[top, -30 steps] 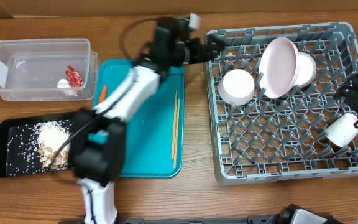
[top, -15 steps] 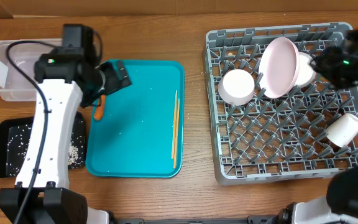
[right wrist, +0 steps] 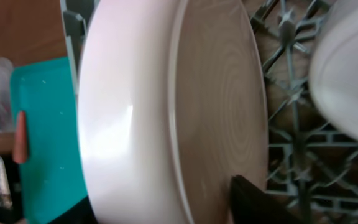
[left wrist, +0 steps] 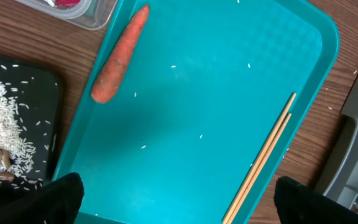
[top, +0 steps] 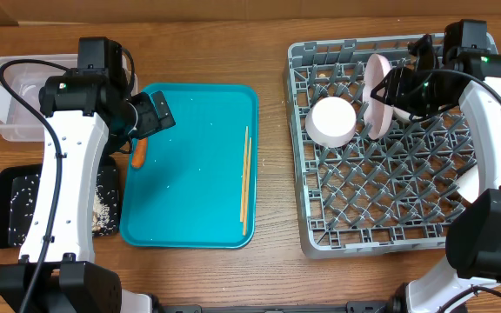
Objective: Sort waste into correct bins and load items into the dishwasher
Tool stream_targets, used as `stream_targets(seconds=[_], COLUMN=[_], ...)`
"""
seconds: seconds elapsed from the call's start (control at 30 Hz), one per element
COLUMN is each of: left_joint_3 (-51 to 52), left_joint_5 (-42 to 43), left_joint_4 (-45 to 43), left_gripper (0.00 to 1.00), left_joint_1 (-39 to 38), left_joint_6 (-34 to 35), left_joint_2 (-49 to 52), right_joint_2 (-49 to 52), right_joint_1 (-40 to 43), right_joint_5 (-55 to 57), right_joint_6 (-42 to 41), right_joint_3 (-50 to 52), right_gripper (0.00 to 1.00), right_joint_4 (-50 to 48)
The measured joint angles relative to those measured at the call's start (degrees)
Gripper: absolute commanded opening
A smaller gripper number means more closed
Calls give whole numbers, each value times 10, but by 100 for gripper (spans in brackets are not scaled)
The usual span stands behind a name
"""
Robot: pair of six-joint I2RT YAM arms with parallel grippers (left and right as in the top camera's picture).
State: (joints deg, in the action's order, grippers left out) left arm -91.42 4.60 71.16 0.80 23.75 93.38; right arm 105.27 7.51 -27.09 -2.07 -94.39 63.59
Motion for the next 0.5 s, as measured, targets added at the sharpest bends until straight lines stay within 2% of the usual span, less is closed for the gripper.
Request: stream_targets(seconds=[0.13, 0.27, 0.5], left_joint_3=[0, 0, 0], left_joint_5=[-2, -2, -2], left_joint_4=[0, 0, 5], left_gripper=[100, 100, 100], left_joint_1=[0, 0, 0], left_joint_6=[0, 0, -2], left_joint_2=[0, 0, 0], right_joint_2=[0, 0, -4], right_joint_1=[-1, -1, 1], right_joint_5=[-39, -85, -84], right_joint_6=[24, 53, 58], right_joint_3=[0, 0, 0], right_gripper=[79, 84, 92], right_joint_4=[25, 39, 48])
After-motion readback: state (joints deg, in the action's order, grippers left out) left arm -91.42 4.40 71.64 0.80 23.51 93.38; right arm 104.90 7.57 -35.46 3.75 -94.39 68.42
